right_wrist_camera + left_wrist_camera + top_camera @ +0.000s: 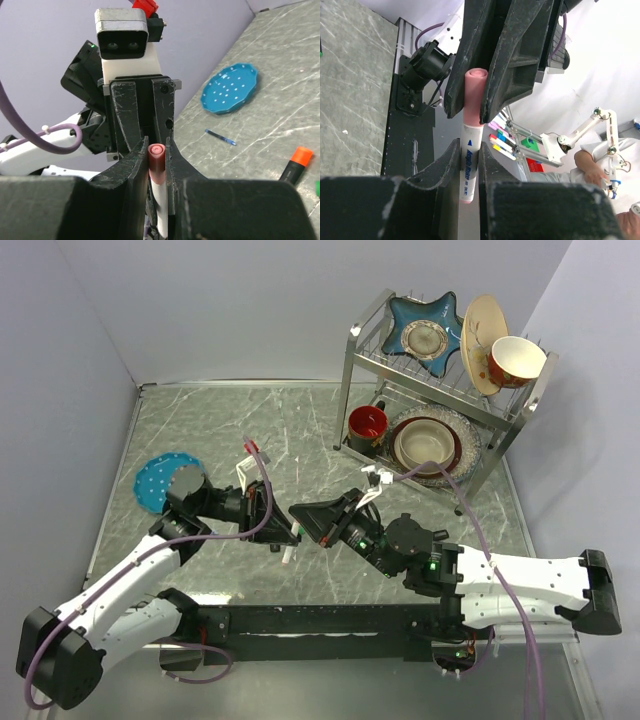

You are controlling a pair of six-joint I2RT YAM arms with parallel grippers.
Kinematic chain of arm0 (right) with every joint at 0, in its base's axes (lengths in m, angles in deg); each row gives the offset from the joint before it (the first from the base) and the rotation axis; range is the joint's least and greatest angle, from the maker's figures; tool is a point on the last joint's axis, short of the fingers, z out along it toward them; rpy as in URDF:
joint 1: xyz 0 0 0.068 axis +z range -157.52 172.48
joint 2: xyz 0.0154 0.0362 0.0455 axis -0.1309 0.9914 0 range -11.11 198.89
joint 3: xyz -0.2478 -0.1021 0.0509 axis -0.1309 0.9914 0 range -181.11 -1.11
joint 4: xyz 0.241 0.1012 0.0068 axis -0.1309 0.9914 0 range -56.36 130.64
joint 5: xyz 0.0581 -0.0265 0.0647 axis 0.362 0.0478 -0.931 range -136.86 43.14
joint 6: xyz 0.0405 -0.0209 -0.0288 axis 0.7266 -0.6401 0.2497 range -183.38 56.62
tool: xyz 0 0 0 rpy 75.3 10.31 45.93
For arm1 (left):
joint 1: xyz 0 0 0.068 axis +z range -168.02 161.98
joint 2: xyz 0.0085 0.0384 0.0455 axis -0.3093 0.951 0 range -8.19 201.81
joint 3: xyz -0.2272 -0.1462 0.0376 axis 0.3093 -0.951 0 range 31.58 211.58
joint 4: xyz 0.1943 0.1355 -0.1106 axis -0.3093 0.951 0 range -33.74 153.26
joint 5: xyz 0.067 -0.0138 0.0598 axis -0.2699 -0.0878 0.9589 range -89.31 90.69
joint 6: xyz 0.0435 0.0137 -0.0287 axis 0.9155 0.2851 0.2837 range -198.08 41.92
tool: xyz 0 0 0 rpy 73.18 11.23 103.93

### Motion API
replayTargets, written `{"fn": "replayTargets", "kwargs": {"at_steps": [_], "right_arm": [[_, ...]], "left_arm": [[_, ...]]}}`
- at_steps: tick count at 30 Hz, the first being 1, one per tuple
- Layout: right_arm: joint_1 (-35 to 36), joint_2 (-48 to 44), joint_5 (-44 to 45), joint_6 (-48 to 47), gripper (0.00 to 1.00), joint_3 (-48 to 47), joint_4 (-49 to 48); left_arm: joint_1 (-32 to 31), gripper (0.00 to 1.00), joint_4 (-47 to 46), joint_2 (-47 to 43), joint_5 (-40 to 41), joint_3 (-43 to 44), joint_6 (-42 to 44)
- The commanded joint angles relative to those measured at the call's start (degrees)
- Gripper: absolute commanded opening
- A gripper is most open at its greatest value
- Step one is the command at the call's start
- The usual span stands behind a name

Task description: Insert the pens into the pen caps

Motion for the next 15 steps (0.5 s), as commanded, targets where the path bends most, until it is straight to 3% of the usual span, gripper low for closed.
{"fn": "replayTargets", "kwargs": {"at_steps": [1,6,13,15], "right_arm": [[7.87,5.01,-24.09,4.34,0.00,3.07,11.01],[8.14,5.10,-29.08,3.91,0.00,5.44,6.45],[8.14,8.53,-39.37,0.48,0.00,2.64,8.01],[8.13,7.56,-38.33,0.47,0.00,2.55,10.29]], "left_arm": [[4.09,0.01,-7.34,1.30,24.86,3.98,0.62],[5.76,0.01,-9.81,2.27,23.37,2.93,-1.14],[7.61,0.01,-9.72,2.98,21.97,4.24,-2.02],[9.36,0.01,-8.85,2.71,22.66,4.94,-1.41]]}}
